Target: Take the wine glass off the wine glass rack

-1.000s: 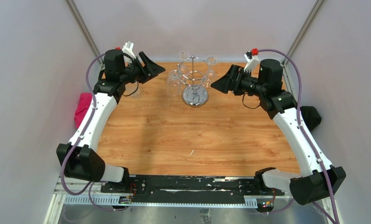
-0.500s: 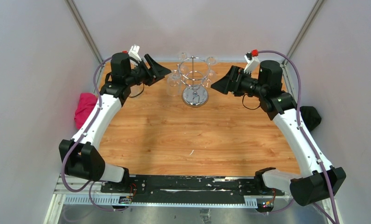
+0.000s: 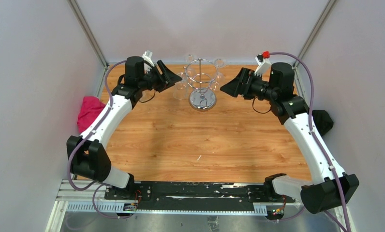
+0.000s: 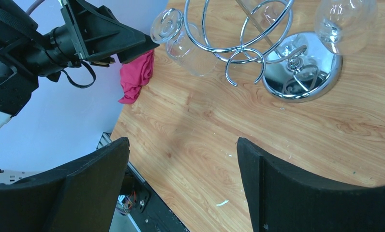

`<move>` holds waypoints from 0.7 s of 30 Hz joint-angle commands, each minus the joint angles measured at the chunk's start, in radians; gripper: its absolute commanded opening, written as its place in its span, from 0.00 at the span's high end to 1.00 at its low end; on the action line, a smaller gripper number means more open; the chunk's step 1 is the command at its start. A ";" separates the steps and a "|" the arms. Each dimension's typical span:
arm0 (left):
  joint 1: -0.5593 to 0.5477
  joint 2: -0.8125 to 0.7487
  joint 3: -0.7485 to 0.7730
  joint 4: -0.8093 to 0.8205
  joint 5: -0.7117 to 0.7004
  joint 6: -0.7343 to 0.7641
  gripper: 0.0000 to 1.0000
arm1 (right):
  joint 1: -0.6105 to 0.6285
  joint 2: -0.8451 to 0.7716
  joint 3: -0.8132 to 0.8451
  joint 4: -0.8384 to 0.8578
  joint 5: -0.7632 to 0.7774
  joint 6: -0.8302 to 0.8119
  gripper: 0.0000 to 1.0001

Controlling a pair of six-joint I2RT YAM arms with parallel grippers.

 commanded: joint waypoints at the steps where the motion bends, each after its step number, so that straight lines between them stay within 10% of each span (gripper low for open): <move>1: -0.015 0.022 0.025 0.010 -0.014 0.010 0.38 | -0.020 -0.031 -0.017 -0.010 0.002 -0.021 0.13; 21: -0.029 0.095 0.090 0.049 -0.024 -0.012 0.44 | -0.044 -0.025 -0.010 -0.015 -0.017 -0.030 0.19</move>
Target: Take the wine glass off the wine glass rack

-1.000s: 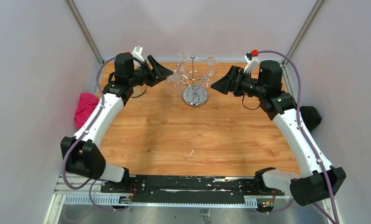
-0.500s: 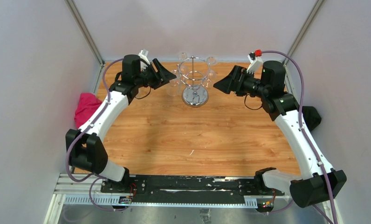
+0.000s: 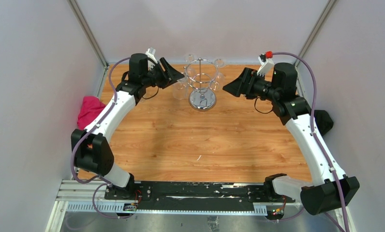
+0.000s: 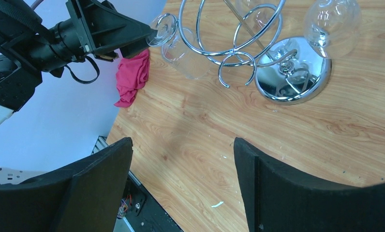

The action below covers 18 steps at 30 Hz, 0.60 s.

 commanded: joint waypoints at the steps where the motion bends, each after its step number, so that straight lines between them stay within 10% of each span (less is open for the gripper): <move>1: -0.007 0.030 0.053 0.013 -0.002 0.004 0.46 | -0.021 -0.009 -0.005 -0.010 -0.020 -0.014 0.20; 18: -0.008 0.008 0.017 0.010 0.001 -0.002 0.70 | -0.030 -0.010 -0.025 -0.001 -0.025 -0.010 0.24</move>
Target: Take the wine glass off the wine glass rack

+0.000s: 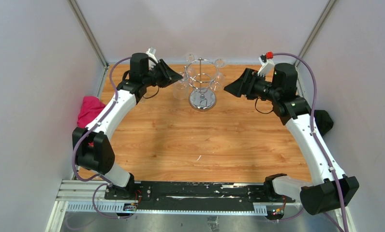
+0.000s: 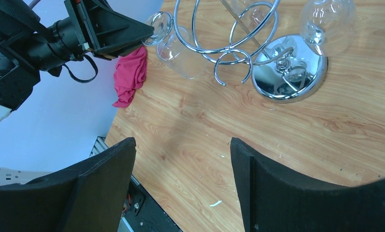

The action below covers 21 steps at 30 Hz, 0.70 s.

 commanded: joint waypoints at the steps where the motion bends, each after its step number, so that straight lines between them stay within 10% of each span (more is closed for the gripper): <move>1: -0.008 -0.020 -0.013 0.014 0.009 0.000 0.71 | -0.018 -0.011 -0.018 -0.001 -0.019 -0.007 0.24; 21: -0.007 -0.072 -0.089 0.038 0.065 -0.087 0.80 | -0.019 0.002 -0.028 0.019 -0.025 0.005 0.24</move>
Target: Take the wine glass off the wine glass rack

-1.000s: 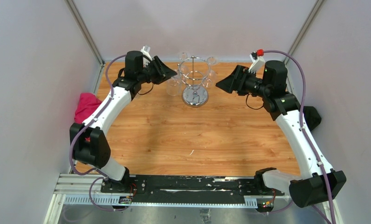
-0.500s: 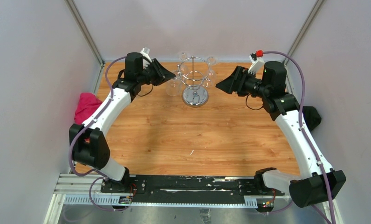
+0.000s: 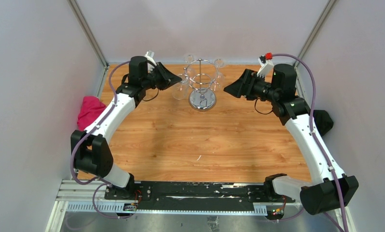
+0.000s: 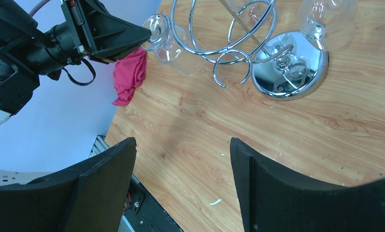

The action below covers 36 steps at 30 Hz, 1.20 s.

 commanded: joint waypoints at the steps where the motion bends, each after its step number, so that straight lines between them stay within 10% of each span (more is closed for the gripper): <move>1: -0.007 -0.037 -0.025 0.002 0.064 -0.052 0.80 | -0.020 0.001 -0.009 0.013 -0.023 0.005 0.24; 36: 0.046 -0.099 -0.100 0.019 0.152 -0.142 0.81 | -0.020 0.021 -0.009 0.033 -0.041 0.028 0.24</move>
